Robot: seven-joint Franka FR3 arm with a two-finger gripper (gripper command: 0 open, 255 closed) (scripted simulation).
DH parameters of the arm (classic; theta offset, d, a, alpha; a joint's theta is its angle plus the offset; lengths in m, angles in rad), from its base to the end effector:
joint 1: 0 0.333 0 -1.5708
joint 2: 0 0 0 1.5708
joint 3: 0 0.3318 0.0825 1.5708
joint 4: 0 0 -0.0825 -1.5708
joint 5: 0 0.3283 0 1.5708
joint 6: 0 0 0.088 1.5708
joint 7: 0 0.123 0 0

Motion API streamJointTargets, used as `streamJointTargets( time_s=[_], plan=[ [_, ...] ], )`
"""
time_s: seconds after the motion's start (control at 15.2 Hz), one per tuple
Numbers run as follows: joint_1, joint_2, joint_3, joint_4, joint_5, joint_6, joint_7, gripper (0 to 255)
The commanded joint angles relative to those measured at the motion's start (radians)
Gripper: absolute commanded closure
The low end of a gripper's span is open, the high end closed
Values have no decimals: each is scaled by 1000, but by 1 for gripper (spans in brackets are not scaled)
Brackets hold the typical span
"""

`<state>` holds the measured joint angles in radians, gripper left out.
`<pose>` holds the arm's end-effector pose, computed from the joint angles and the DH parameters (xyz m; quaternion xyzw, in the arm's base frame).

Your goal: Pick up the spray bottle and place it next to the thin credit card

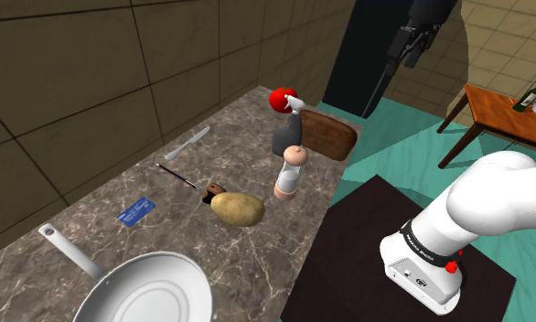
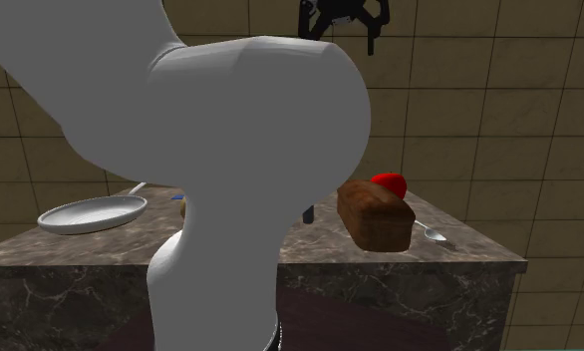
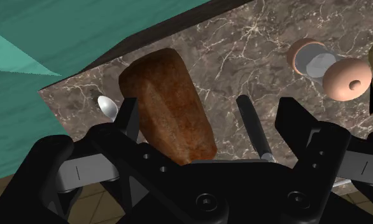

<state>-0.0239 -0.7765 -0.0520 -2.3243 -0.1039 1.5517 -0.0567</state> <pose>0.2395 -0.0371 0.5947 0.9994 -0.0033 -0.0004 0.0337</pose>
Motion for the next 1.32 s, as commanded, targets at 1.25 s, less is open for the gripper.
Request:
streamJointTargets(
  time_s=[1.25],
  plan=[
    [144, 511, 37, 21, 174, 533, -50, 0]
  ],
)
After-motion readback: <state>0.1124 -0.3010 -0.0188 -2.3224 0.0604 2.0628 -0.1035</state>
